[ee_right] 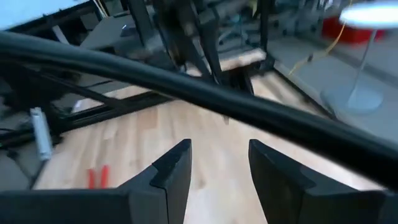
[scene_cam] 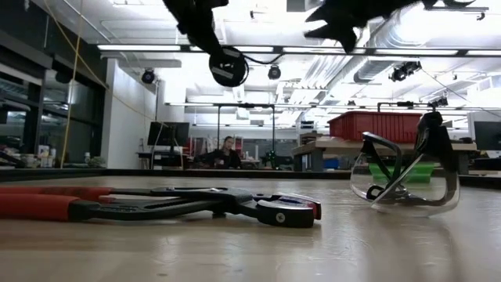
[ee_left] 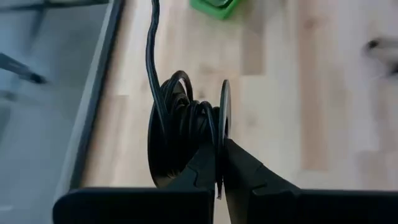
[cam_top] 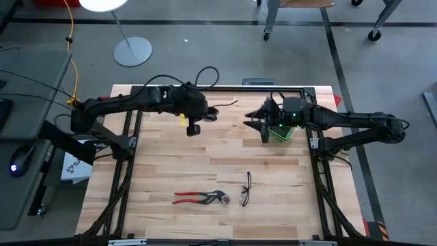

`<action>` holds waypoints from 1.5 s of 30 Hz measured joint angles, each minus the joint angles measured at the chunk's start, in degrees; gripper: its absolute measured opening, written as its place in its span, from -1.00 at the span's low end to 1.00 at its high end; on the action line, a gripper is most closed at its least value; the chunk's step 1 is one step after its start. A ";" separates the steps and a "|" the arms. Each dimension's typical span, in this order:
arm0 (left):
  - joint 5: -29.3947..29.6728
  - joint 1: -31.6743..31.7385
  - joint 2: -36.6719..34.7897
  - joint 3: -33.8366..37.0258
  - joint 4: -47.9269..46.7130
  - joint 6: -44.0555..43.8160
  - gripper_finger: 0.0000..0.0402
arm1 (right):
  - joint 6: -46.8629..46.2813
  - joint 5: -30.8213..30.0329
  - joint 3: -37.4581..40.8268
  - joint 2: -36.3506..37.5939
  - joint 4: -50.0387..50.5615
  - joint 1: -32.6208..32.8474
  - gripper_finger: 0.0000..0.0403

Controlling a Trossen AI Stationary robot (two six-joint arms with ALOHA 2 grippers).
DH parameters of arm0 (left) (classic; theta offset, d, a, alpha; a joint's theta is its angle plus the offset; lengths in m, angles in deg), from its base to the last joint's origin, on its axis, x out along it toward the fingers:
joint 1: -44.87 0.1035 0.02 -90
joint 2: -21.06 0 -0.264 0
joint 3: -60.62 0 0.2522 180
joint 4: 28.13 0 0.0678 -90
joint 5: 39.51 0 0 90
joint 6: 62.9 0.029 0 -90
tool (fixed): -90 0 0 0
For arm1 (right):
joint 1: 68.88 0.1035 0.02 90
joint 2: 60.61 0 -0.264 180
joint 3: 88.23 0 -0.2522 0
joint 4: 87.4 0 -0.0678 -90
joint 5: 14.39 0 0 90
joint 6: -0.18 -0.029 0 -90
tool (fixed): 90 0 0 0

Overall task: Coil cords
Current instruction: Uncoil the black wire from the black spool

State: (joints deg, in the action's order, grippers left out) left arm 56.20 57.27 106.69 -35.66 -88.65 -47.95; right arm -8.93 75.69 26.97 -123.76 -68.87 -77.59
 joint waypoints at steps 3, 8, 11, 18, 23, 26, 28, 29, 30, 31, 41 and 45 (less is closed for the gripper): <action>4.71 -1.20 3.44 -3.44 -1.40 5.07 -0.98 | 7.68 -1.96 -7.24 -3.98 7.16 0.11 -0.25; 10.29 -3.24 8.56 -9.05 -4.10 9.66 -0.98 | 16.68 -8.59 -19.93 -10.68 20.80 0.11 -0.25; 10.50 -4.00 10.31 -11.39 -4.07 9.74 -0.98 | 19.24 -8.95 -23.93 -13.94 24.89 0.09 -0.25; 10.92 -4.28 11.12 -13.80 -3.83 9.76 -0.99 | 22.05 -9.16 -25.79 -18.37 26.32 0.11 -0.25; 10.97 -4.30 11.02 -14.34 -3.19 9.74 -0.99 | 22.24 -12.14 -25.77 -19.40 24.59 0.13 -0.27; 10.71 -4.32 11.08 -14.32 -3.19 9.57 -0.99 | 22.30 -13.92 -25.77 -19.45 23.74 0.11 -0.32; 10.02 -4.32 11.06 -14.32 -3.03 9.17 -0.99 | 23.05 -14.67 -25.77 -19.35 23.75 0.11 -0.35; 10.02 -4.32 11.06 -14.32 -3.06 9.18 -0.99 | 23.16 -14.62 -25.77 -19.35 23.70 0.11 -0.37; 9.98 -4.32 11.06 -14.32 -3.07 9.21 -0.99 | 23.16 -14.39 -25.77 -19.35 23.70 0.11 -0.38; 9.95 -4.32 11.06 -14.30 -2.98 9.20 -0.99 | 23.16 -13.94 -25.77 -19.35 23.75 0.11 -0.39; 8.37 -4.32 11.06 -14.27 0.34 9.21 -0.99 | 23.16 -14.09 -25.77 -19.44 23.72 -0.70 -0.40; 8.31 -4.32 11.06 -14.27 0.38 9.21 -0.99 | 23.02 -14.09 -25.75 -19.44 23.71 -0.70 -0.40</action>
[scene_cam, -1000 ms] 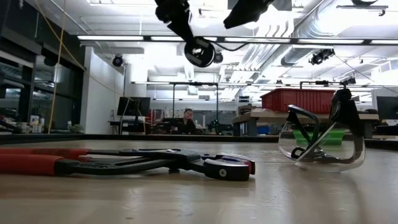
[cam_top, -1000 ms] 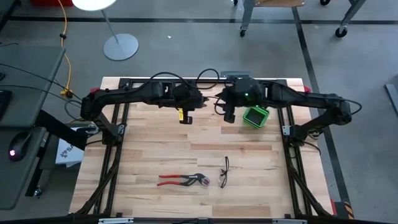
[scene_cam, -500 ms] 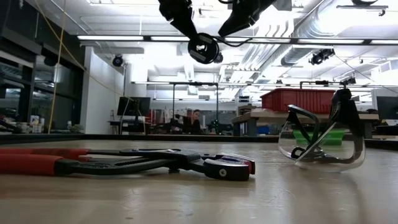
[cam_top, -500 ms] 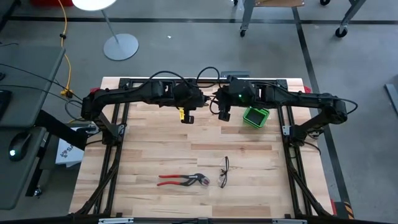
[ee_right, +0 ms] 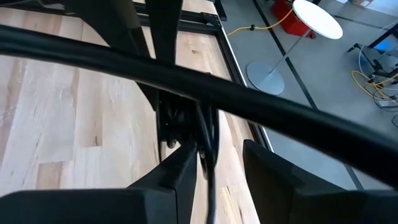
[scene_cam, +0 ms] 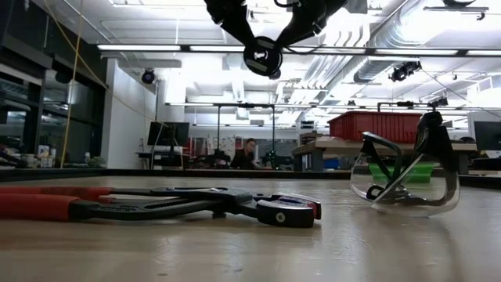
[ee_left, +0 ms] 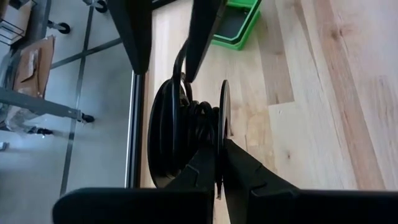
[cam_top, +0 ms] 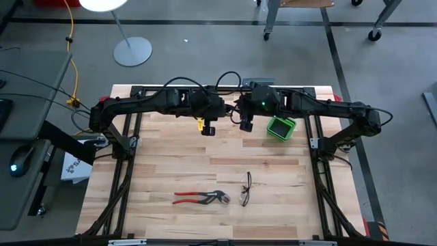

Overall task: Coil cords
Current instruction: Uncoil the black wire from the black spool

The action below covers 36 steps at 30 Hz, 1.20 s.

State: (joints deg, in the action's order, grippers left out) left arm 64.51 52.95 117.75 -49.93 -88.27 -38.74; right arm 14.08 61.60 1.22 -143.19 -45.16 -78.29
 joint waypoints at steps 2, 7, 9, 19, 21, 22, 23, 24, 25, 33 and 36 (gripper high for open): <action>0.02 0.00 0.00 0.00 -0.01 -0.02 -0.99 | -0.09 -0.18 0.00 0.00 -0.01 0.02 -0.40; 0.07 0.00 0.00 0.00 0.03 -0.02 -0.99 | -0.60 -1.08 0.00 0.00 -0.01 0.02 -0.53; 0.04 0.02 0.00 0.00 0.00 -0.02 -0.99 | -1.43 -0.75 0.00 0.00 -0.01 0.02 -0.61; 0.04 0.00 -0.04 0.00 0.09 0.00 -0.99 | -3.60 2.07 0.02 0.00 0.63 0.07 -0.68; 0.04 0.00 -0.04 0.00 0.19 0.00 -0.99 | -3.53 1.95 0.04 0.00 0.77 0.07 -0.69; 0.04 0.00 -0.04 0.01 0.33 0.00 -0.99 | -3.51 1.90 0.04 0.00 0.84 0.07 -0.70; 0.05 0.00 -0.04 0.02 0.50 -0.02 -0.99 | -3.55 1.84 0.04 0.00 0.92 0.07 -0.73; 0.05 0.00 -0.04 0.02 0.60 0.00 -0.99 | -3.57 1.82 0.04 0.00 0.99 0.07 -0.76; 0.04 0.00 -0.04 0.02 0.66 0.00 -0.99 | -3.64 1.79 0.04 0.00 1.08 0.07 -0.81; 0.07 0.00 -0.04 0.04 0.79 -0.79 -0.95 | -6.46 2.17 0.04 0.38 1.00 0.07 -0.99; 0.06 0.00 -0.09 0.04 -0.58 -1.42 -0.84 | -7.65 2.63 0.04 1.11 1.00 0.07 -1.00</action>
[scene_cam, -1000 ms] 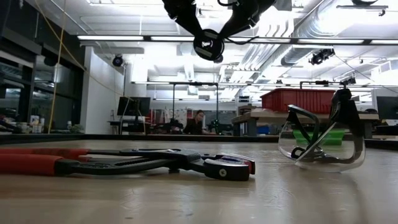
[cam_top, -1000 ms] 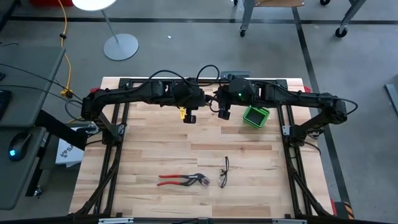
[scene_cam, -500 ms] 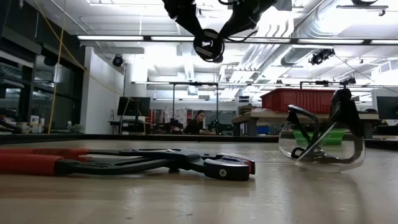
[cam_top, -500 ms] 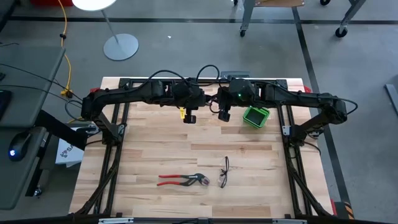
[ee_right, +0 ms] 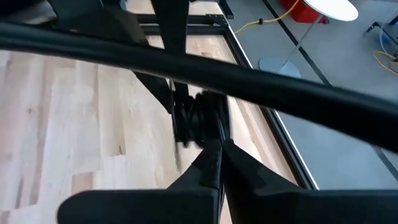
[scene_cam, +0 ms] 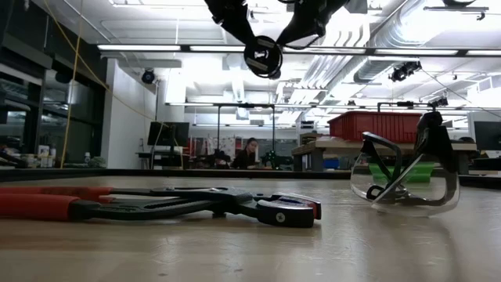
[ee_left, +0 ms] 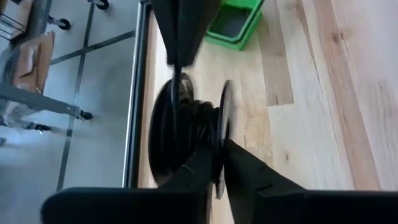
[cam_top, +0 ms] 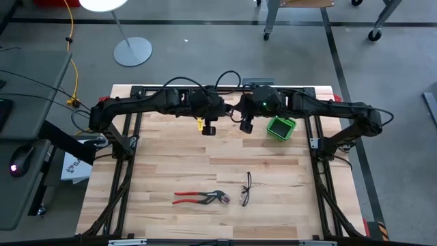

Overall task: Coil cords
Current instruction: Uncoil the black wire from the black spool

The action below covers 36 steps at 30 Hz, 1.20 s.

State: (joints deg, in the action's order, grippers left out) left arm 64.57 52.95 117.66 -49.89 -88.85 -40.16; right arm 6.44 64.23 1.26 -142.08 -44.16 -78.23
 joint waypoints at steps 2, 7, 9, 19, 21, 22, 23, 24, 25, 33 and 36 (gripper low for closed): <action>-0.02 0.00 0.00 0.00 -1.19 -0.09 -0.74 | -0.37 0.58 0.00 0.48 -0.02 0.01 -1.00; 0.05 0.15 -0.30 0.00 -5.05 -2.17 -0.48 | -1.72 1.38 0.00 2.25 -0.05 0.00 -1.00; 0.05 0.23 -0.92 0.00 -6.56 -4.46 -0.38 | -1.93 1.91 0.00 3.20 -0.25 0.00 -1.00; -4.84 0.96 -6.83 8.16 -6.48 -21.04 -0.20 | -6.05 4.11 -0.40 9.53 -3.99 -0.04 -1.00; -6.41 0.96 -9.07 14.30 -0.42 -25.10 -0.20 | -6.07 4.11 -2.07 10.41 -3.30 -0.06 -1.00; -7.39 0.83 -10.23 17.74 2.39 -27.34 -0.20 | -6.09 4.09 -3.18 10.88 -1.84 -0.04 -1.00; -8.37 0.52 -11.16 21.04 5.12 -29.68 -0.20 | -6.09 4.11 -4.42 11.24 0.05 -0.04 -1.00; -9.48 0.16 -12.04 24.29 7.21 -32.50 -0.20 | -6.08 4.14 -5.89 11.53 2.20 -0.04 -1.00; -10.87 -0.29 -12.63 27.34 9.06 -35.30 -0.20 | -6.06 4.52 -7.49 11.70 4.89 -0.04 -1.00; -18.40 -4.90 -13.40 39.26 21.07 -50.74 -0.20 | -8.90 16.10 -9.68 9.55 27.71 -0.60 -1.00; -18.01 -6.11 -13.38 40.21 20.79 -51.19 -0.20 | -7.14 21.89 -6.10 6.97 27.77 0.52 -0.92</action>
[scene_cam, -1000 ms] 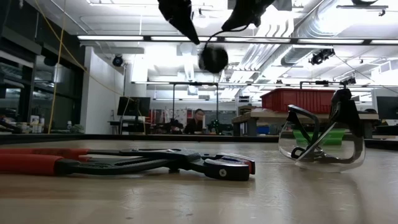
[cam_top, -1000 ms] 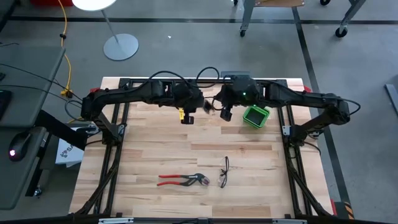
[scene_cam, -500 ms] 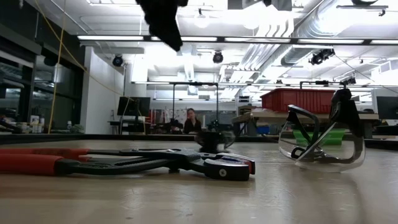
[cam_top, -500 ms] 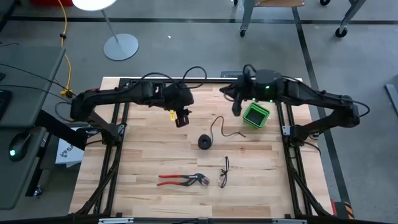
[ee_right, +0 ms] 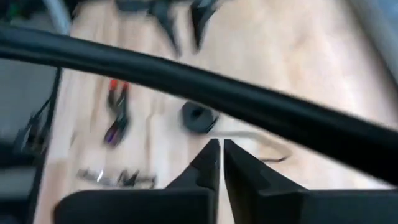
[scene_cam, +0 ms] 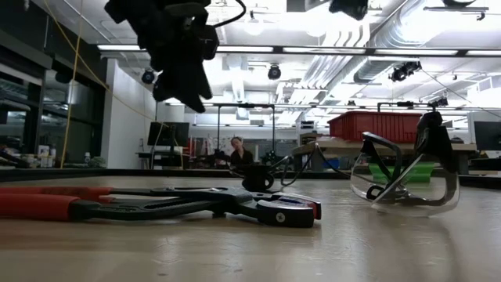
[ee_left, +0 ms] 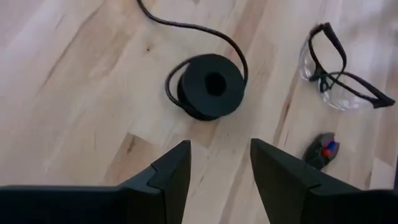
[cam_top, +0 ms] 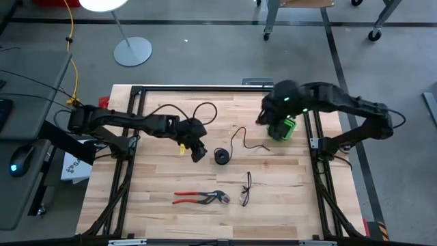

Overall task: Coil cords
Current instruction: Uncoil the black wire from the black spool

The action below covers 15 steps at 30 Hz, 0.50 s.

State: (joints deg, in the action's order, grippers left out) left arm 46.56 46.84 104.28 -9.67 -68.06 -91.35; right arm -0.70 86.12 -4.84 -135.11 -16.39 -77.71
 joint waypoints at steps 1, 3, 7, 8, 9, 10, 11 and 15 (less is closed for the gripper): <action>0.00 -0.17 -0.02 0.00 -0.25 0.04 -0.20 | 1.19 0.91 1.01 -1.28 -0.20 0.39 -0.86; 0.16 -0.31 -0.02 -0.02 -1.46 0.40 -0.20 | 1.65 1.56 3.13 -4.34 -0.78 0.99 -0.71; 1.37 -0.15 -0.02 -0.02 -3.88 -0.11 -0.20 | -13.30 1.53 9.03 -10.38 -9.02 -0.05 -0.35; 1.51 -0.05 -0.13 -0.02 -4.30 -0.33 -0.20 | -18.06 3.93 11.26 -11.51 -11.09 -0.55 -0.27; 1.57 -0.05 -0.32 -0.02 -4.95 -0.43 -0.20 | -22.34 6.89 14.10 -12.53 -13.87 -0.84 -0.20; 1.77 -0.05 -0.48 -0.02 -5.67 -0.41 -0.20 | -26.43 9.37 17.09 -13.01 -17.18 -0.86 -0.14; 2.07 -0.05 -0.69 -0.02 -6.26 -0.05 -0.20 | -30.40 10.61 19.93 -13.12 -20.08 -0.69 -0.10; 2.91 -0.07 -0.87 -0.02 -8.97 2.29 -0.20 | -50.46 15.17 32.15 -11.95 -40.56 1.38 -0.05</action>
State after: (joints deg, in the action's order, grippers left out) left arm 49.47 46.77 103.41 -9.69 -77.03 -89.06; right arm -51.16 101.30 27.31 -147.06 -56.95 -76.33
